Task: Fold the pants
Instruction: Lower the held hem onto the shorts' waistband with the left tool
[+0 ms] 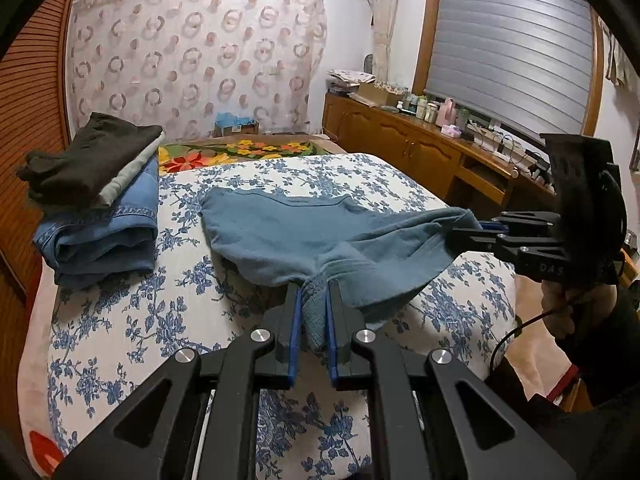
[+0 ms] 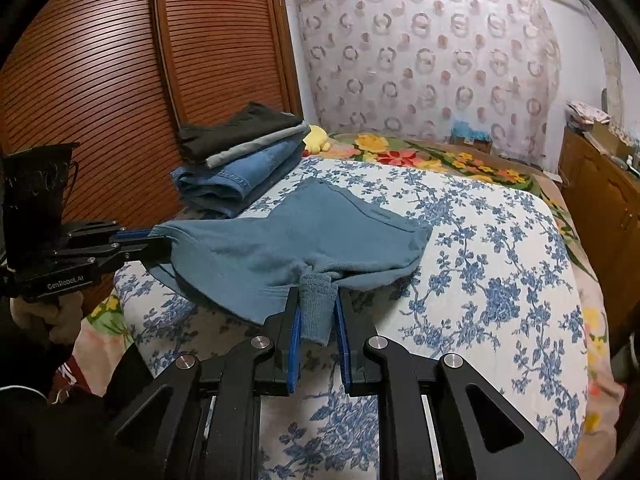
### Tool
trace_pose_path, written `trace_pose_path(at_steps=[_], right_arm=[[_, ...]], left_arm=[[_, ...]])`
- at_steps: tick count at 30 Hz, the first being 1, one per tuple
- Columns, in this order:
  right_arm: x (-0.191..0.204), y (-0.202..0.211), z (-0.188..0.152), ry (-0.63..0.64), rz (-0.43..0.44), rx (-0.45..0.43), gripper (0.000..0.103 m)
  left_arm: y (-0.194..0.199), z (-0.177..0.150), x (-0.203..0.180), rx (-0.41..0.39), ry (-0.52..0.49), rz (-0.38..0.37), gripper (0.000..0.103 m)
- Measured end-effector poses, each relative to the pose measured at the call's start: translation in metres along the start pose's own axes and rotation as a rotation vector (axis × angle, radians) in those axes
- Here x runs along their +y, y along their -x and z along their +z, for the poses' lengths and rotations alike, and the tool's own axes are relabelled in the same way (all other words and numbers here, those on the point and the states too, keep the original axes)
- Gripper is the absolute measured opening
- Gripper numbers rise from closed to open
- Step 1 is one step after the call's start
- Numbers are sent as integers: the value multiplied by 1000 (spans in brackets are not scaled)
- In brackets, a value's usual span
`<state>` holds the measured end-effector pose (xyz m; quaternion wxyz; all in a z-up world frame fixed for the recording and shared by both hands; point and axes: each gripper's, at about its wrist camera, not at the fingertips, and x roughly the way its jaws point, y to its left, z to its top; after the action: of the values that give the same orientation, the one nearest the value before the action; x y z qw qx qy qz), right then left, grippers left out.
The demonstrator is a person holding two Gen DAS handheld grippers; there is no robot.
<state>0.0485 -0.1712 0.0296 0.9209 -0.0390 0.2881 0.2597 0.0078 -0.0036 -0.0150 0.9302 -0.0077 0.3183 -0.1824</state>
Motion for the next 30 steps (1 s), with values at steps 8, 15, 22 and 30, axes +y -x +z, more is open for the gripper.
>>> trace_pose_path(at_steps=[8,15,22,30], right_arm=[[0,-12,-10,-11,-11,40,16],[-2,-19,-25,-39,1,90,16],[0,-28,-40,-50,4,128,16],[0,-29,-40,-50,1,126,16]], left_arm=[[-17,-12,3,55,12,-15,12],[-31,-33,3,126,35,-26,14],[-46,-54,6,200,73,-20,18],[-48,-63,6,202,87,-56,18]])
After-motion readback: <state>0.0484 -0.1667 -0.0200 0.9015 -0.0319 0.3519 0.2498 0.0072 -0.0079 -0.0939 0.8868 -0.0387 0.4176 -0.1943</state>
